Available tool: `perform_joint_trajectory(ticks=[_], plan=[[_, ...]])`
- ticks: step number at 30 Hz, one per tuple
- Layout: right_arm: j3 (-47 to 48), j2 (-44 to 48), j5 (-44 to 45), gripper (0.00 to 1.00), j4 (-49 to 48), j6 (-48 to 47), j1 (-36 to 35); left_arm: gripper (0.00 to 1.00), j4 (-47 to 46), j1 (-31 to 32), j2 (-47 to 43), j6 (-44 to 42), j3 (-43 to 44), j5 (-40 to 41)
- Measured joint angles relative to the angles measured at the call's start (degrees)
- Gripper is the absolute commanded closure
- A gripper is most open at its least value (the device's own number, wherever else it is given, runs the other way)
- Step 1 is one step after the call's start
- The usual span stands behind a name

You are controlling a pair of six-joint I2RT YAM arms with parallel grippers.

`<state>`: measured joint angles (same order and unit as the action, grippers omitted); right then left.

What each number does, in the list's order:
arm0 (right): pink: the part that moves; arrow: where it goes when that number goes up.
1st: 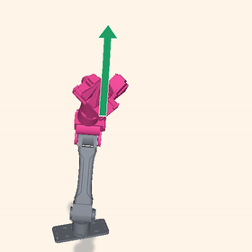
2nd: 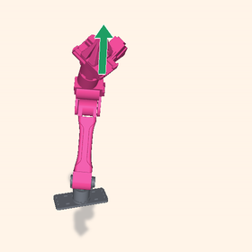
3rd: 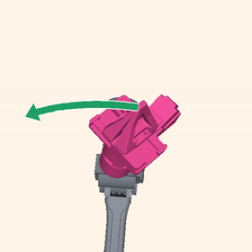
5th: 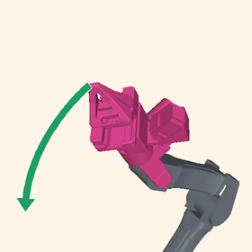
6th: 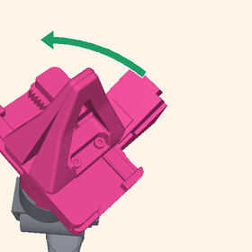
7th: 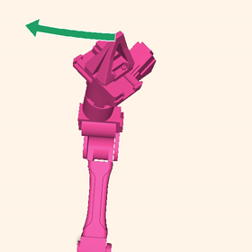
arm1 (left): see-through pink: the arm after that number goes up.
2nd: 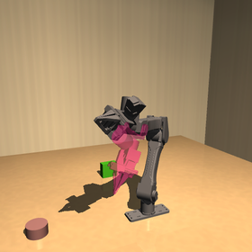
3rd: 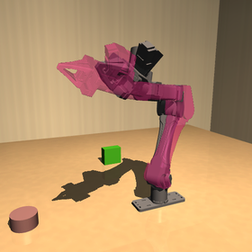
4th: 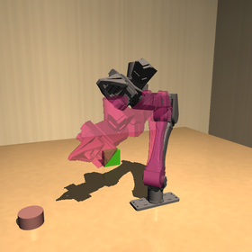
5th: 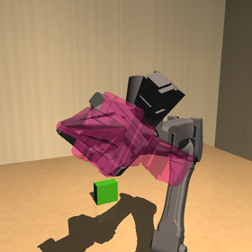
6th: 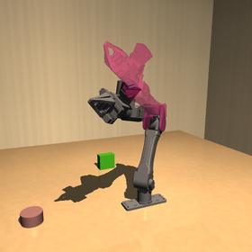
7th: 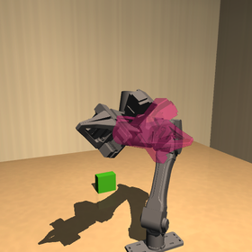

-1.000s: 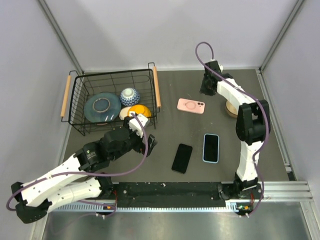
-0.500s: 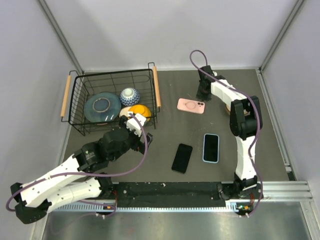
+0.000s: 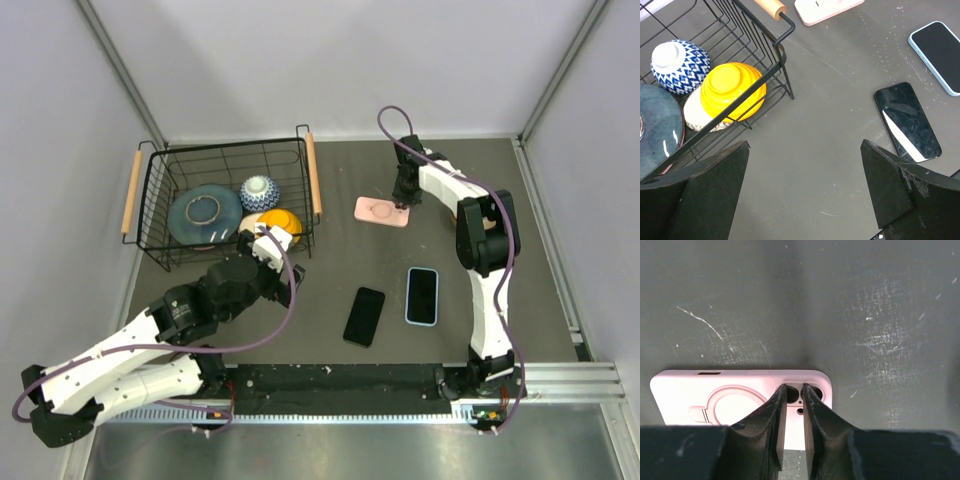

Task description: Put the phone into the phone case

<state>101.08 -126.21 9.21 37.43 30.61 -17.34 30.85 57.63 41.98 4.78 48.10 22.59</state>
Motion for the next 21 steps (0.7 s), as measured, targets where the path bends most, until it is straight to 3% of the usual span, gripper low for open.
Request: perform_joint_trajectory(ticks=[11, 15, 21], plan=[[-0.2, 0.0, 0.8, 0.82, 0.5, -0.4, -0.1, 0.01, -0.5, 0.0, -1.3, -0.3, -1.0, 0.8], [-0.2, -0.1, 0.7, 0.98, 0.9, -1.8, -0.1, 0.01, -0.9, 0.0, -1.2, -0.4, -1.0, 0.9], [0.1, -0.1, 0.1, 1.00, 1.0, -5.4, -0.1, 0.01, 0.5, 0.0, 0.3, 0.0, -0.2, 0.9]])
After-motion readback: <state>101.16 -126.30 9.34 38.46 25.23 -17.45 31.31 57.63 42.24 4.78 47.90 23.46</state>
